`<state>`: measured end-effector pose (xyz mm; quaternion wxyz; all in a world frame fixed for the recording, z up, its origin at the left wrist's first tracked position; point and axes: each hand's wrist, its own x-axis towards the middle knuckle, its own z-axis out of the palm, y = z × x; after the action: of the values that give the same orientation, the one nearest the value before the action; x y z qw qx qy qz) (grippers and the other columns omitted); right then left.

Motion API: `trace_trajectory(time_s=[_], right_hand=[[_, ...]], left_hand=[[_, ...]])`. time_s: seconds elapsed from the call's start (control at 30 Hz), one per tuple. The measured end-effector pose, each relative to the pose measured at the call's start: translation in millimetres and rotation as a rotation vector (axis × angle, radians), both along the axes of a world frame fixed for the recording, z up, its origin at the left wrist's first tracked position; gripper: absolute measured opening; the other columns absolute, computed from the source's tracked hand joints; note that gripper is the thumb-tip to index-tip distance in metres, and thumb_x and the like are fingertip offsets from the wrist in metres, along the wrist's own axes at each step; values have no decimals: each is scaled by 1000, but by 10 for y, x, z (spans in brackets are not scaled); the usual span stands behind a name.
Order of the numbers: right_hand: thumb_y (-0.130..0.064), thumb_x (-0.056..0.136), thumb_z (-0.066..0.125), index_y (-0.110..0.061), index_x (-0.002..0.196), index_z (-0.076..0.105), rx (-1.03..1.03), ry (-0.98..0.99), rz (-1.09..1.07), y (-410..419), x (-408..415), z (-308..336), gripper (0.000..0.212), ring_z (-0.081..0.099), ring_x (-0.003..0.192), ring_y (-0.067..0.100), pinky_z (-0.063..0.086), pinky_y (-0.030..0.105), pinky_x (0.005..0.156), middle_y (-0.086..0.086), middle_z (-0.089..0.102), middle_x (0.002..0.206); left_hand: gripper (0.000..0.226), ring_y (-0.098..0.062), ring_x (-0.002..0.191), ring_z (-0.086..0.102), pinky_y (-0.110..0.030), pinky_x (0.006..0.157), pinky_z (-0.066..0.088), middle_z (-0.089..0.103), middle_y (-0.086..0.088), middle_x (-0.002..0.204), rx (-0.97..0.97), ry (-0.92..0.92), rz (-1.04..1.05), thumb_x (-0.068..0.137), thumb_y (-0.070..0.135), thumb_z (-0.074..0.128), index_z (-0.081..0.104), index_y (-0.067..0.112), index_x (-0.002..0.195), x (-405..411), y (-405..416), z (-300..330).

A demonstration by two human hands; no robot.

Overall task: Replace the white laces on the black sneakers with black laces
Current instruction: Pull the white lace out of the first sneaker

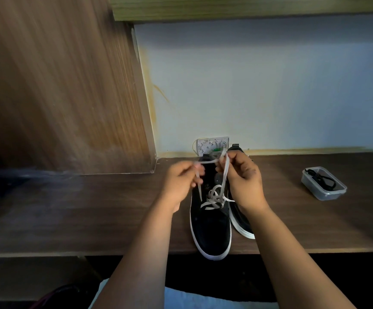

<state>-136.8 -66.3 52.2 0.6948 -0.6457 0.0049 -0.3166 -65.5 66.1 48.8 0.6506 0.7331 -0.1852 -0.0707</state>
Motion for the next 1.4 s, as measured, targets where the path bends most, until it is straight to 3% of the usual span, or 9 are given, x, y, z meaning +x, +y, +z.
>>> trace_trajectory(time_s=[0.23, 0.37, 0.5, 0.73, 0.87, 1.0, 1.17, 1.3, 1.4], right_hand=[[-3, 93, 53, -23, 101, 63, -645, 386, -49, -184, 22, -268, 23, 54, 67, 10, 43, 22, 63, -1, 62, 85], [-12, 87, 64, -19, 123, 57, -978, 624, -115, -300, 45, -344, 37, 50, 108, 24, 42, 29, 89, 5, 55, 112], [-19, 86, 66, -18, 124, 55, -980, 822, -19, -359, -7, -312, 39, 58, 102, 24, 49, 36, 87, 4, 63, 105], [-53, 82, 64, -25, 116, 52, -971, 937, 187, -404, -51, -233, 46, 55, 104, 19, 46, 33, 85, 2, 59, 108], [-33, 81, 72, -18, 100, 63, -1208, 999, 186, -419, -84, -273, 26, 56, 103, 21, 48, 32, 87, 3, 62, 108], [-22, 95, 51, -21, 77, 51, -984, 748, 18, -340, -86, -122, 18, 55, 80, 22, 37, 28, 64, 4, 58, 83], [-15, 95, 53, -19, 103, 53, -686, 264, -287, -272, -73, 24, 9, 55, 66, 1, 37, 7, 56, -7, 63, 77], [-7, 91, 56, -21, 100, 64, -748, 406, -214, -435, -64, -96, 19, 55, 75, -1, 39, 8, 63, -11, 61, 85], [-9, 87, 63, -26, 89, 70, -888, 558, -47, -484, -69, -174, 19, 59, 77, 5, 45, 18, 70, -9, 66, 85]], left_hand=[[41, -9, 79, 64, -21, 75, 52, 70, 2, 79, -874, -58, 163, 96, -3, 47, 72, 19, 72, 23, 227, 460], [15, -17, 84, 65, -30, 77, 50, 69, 7, 82, -105, -144, 590, 91, 12, 57, 69, 19, 87, 196, 427, 292], [33, -32, 106, 60, -29, 68, 39, 65, -9, 110, 935, 45, 404, 83, 26, 55, 62, 13, 113, 254, 506, -1], [35, -15, 107, 48, -28, 85, 42, 46, 3, 114, 819, -278, -273, 74, 23, 77, 61, 28, 105, -84, 30, -81], [49, -18, 102, 50, -39, 87, 49, 43, 3, 111, 953, -307, -304, 69, 27, 80, 55, 28, 111, -105, -96, -225], [23, -15, 76, 48, -30, 64, 38, 45, 4, 87, 751, -371, -248, 78, 35, 73, 55, 24, 88, -173, -236, -255], [21, -6, 56, 45, -24, 55, 33, 53, 7, 63, 78, 68, 26, 95, 21, 58, 62, 19, 75, -109, -216, -45], [24, 0, 41, 39, -18, 48, 30, 47, 4, 55, -603, 168, 487, 97, 7, 52, 57, 15, 75, 160, 125, 167], [22, 0, 53, 51, -16, 56, 41, 53, 0, 69, -682, 66, 686, 99, 8, 48, 56, 17, 80, 330, 391, 155]])
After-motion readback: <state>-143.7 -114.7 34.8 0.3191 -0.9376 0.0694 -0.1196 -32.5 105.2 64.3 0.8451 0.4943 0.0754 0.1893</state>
